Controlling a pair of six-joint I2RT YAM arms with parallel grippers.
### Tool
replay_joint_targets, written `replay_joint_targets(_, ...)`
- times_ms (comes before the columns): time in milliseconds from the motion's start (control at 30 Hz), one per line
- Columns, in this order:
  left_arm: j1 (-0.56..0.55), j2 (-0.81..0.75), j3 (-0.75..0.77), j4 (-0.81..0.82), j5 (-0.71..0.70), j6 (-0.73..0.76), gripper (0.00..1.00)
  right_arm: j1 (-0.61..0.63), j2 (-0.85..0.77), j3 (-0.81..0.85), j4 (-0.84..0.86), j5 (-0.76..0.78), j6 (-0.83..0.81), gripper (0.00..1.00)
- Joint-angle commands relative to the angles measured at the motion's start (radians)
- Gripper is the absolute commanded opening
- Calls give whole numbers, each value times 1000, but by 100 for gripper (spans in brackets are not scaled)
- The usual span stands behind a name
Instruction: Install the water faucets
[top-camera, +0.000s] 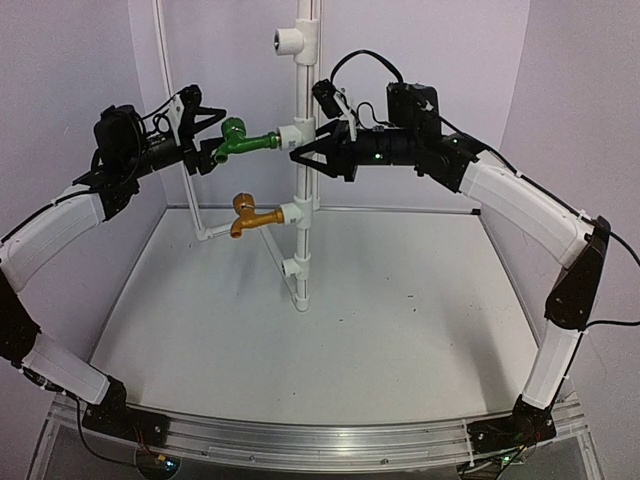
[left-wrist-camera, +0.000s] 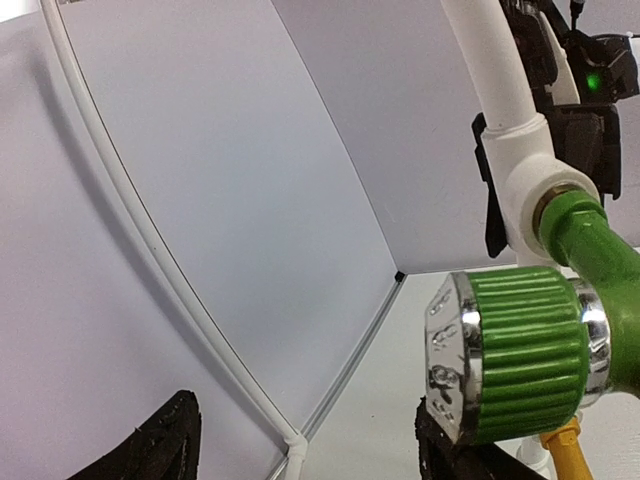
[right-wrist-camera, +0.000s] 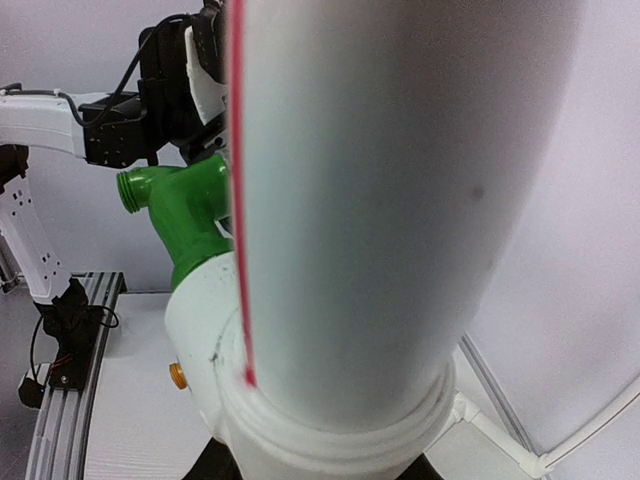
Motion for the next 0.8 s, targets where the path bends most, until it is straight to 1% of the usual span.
replay_joint_targets(0,6,-9,67,54,29,-4,73,8,-39,-19,-23,-27,-55,0)
replay_joint_targets(267,5,-19,123,14,50,22,74,8,-44,-27,-22,-27,-62,0)
replay_joint_targets(433,5,-20,172,-37,98,36,74,7,-46,-28,-19,-22,-70,0)
replay_joint_targets(600,-3,-35,205,-132,170,102,75,7,-45,-26,-17,-17,-69,0)
replay_joint_targets(767,-22,-54,225,-216,202,164,75,7,-38,-16,-10,-10,-55,0)
